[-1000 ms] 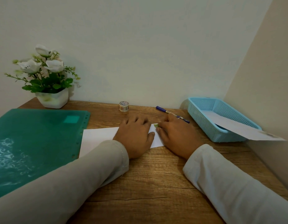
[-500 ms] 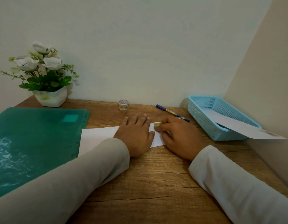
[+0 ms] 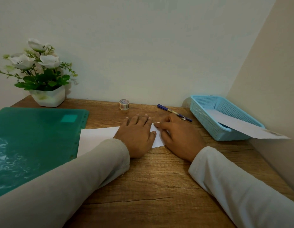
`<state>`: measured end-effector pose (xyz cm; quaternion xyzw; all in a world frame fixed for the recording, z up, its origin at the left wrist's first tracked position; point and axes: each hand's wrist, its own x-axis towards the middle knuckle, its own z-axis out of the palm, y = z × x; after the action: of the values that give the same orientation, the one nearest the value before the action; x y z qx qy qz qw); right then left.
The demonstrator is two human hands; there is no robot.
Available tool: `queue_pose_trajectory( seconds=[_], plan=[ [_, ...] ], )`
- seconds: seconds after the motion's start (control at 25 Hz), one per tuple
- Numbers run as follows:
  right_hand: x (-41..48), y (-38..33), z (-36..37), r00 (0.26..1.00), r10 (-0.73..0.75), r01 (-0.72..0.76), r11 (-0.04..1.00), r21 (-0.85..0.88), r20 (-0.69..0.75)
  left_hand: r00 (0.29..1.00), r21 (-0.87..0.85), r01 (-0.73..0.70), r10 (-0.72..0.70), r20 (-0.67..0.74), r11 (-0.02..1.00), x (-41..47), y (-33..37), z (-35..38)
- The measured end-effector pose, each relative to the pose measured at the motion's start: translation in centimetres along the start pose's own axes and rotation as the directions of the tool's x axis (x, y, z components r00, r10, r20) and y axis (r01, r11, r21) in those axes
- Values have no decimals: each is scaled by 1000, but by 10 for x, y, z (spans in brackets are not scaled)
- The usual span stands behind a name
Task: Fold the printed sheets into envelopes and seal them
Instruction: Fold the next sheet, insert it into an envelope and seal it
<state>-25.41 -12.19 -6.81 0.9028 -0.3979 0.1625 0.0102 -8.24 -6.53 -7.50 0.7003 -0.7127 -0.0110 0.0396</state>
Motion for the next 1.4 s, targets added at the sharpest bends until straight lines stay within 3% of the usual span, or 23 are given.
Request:
queue_pose_trajectory(
  seconds=[0.28,1.4],
  plan=[
    [-5,0,-6,995,102,-103,984,-145,-8,1000,6,4,-4,19,1000,0,1,-2],
    [2,-6,-5,999,-28,29,998,-48,19,1000,10,-1,1,4,1000,-2,1,-1]
  ],
)
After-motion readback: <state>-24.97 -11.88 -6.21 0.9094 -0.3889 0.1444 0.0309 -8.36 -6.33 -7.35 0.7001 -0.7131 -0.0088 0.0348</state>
